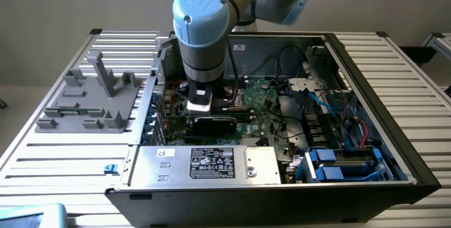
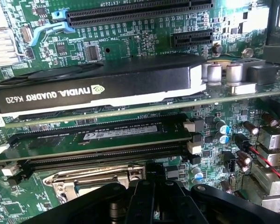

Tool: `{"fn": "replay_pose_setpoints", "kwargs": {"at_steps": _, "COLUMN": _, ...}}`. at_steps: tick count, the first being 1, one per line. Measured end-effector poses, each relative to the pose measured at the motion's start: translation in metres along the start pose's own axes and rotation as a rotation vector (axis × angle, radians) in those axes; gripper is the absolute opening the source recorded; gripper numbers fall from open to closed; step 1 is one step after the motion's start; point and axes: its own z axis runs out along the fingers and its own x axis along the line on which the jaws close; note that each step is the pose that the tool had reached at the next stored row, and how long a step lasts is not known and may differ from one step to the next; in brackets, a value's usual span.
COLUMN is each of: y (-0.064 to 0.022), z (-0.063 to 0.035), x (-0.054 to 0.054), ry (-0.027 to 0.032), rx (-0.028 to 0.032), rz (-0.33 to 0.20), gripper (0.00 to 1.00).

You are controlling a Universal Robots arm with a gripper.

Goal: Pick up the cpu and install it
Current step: 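Install the second cpu locking lever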

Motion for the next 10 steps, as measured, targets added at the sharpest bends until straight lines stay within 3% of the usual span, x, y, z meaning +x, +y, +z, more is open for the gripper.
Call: {"fn": "replay_pose_setpoints", "kwargs": {"at_steps": 10, "y": -0.0115, "z": -0.0392, "x": -0.001, "ry": 0.0003, "rx": -0.0037, "rz": 0.000, "gripper": 0.11}}
